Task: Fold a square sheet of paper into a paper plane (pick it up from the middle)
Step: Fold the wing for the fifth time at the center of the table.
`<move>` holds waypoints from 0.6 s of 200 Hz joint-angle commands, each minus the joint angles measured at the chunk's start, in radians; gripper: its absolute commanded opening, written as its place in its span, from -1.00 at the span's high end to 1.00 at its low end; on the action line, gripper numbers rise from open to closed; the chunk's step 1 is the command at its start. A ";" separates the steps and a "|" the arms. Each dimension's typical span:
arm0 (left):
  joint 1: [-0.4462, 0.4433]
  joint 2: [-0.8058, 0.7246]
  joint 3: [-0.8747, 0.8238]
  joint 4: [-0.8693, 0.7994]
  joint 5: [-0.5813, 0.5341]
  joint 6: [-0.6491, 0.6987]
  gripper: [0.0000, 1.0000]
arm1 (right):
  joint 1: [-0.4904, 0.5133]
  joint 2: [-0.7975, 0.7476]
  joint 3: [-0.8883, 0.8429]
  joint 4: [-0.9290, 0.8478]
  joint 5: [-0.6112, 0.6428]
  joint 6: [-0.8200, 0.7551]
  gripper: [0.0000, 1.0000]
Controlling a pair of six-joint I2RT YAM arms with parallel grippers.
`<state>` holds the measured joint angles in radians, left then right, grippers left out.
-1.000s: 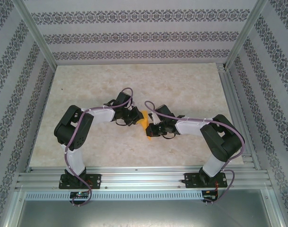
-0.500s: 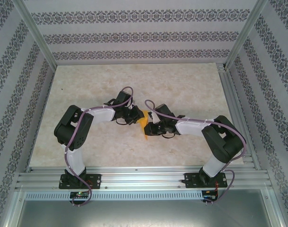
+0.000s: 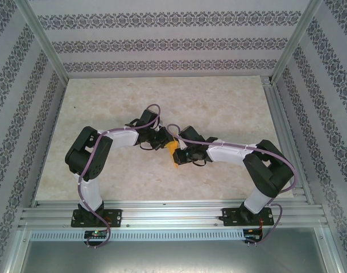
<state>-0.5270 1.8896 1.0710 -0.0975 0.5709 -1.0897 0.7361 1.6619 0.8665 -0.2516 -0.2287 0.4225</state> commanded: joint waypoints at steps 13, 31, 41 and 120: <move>-0.013 -0.004 0.020 0.017 0.010 -0.006 0.69 | 0.004 0.025 0.024 0.008 0.015 -0.013 0.84; -0.013 -0.003 0.020 0.013 0.009 -0.004 0.70 | -0.002 0.038 0.023 0.023 -0.005 -0.013 0.91; -0.014 0.002 0.020 0.008 0.008 -0.002 0.70 | -0.005 0.045 0.023 0.027 -0.011 -0.009 0.91; -0.013 0.014 0.026 -0.006 0.000 0.004 0.70 | -0.028 0.068 -0.009 0.081 -0.048 0.012 0.94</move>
<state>-0.5270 1.8900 1.0710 -0.0978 0.5705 -1.0893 0.7189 1.7157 0.8703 -0.2047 -0.2646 0.4244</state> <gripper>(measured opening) 0.150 0.045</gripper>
